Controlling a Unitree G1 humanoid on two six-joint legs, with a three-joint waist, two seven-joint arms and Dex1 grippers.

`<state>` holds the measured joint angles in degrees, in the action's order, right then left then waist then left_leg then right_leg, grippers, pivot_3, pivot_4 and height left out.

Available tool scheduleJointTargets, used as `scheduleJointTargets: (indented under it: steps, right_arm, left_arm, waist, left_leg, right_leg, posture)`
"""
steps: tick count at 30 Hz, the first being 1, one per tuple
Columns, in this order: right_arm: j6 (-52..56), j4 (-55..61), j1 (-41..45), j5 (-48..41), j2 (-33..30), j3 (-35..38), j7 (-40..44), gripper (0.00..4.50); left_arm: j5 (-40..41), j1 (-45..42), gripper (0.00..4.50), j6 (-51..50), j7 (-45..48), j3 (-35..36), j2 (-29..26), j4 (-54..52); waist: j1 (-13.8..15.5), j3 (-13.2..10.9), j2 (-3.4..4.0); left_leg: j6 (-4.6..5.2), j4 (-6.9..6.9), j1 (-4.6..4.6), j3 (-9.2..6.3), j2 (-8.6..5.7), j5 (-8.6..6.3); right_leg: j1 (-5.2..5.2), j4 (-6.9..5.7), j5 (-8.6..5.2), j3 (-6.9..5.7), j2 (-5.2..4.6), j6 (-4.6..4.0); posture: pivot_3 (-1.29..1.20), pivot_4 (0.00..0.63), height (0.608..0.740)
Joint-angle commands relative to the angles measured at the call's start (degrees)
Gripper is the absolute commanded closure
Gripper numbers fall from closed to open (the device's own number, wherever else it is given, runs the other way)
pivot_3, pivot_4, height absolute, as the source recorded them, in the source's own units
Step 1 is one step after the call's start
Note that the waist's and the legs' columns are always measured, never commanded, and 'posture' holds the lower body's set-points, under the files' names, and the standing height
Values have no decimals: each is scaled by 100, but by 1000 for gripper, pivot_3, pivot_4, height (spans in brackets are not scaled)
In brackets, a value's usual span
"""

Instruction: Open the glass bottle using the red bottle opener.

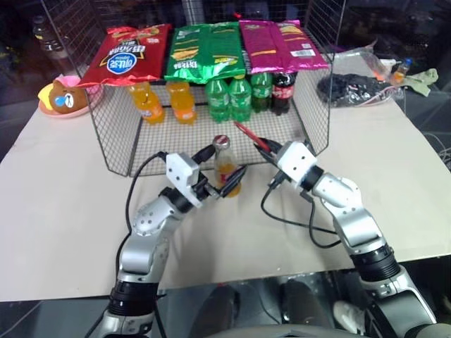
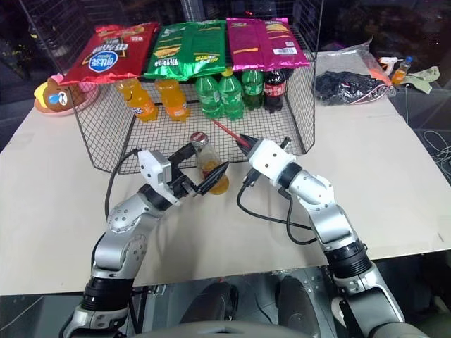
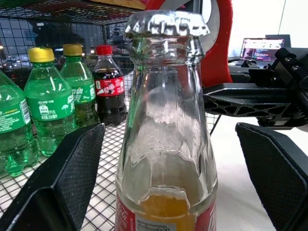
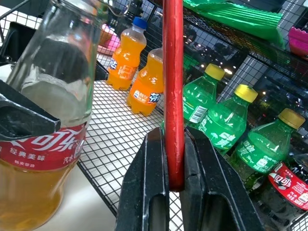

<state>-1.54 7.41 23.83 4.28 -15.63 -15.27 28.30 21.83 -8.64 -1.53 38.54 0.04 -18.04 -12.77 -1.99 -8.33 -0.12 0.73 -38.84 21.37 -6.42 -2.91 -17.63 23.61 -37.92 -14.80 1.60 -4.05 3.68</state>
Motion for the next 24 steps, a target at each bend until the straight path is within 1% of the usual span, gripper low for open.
scheduleJointTargets:
  steps: [1,3,4,5,6,24]
  right_arm:
    - [-120,92,15,-48,11,91,-8,4500]
    - [-125,74,24,-51,16,91,-6,4500]
    - [-125,78,21,-49,18,87,-7,4500]
    - [-127,76,21,-48,22,83,-8,4500]
    - [-129,72,22,-46,24,81,-8,4500]
    - [-187,-10,54,-131,79,57,65,4500]
  left_arm:
    - [136,12,254,120,18,109,15,-199]
    - [158,12,807,123,18,118,20,-196]
    - [172,21,1250,126,16,124,22,-207]
    - [189,21,1818,123,10,133,23,-214]
    - [199,21,2128,122,8,137,23,-218]
    - [238,-53,2128,187,52,125,103,-183]
  waist:
    - [1,0,0]
    - [0,0,0]
    - [1,0,0]
    - [0,0,0]
    - [0,0,0]
    - [0,0,0]
  left_leg:
    - [0,0,0,0,0,0]
    - [0,0,0,0,0,0]
    - [0,0,0,0,0,0]
    - [0,0,0,0,0,0]
    - [0,0,0,0,0,0]
    - [0,0,0,0,0,0]
  right_leg:
    - [0,0,0,0,0,0]
    - [0,0,0,0,0,0]
    - [0,0,0,0,0,0]
    - [0,0,0,0,0,0]
    - [0,0,0,0,0,0]
    - [0,0,0,0,0,0]
  posture:
    - [0,150,740]
    - [0,150,740]
    - [0,150,740]
    - [0,150,740]
    - [0,150,740]
    - [0,150,740]
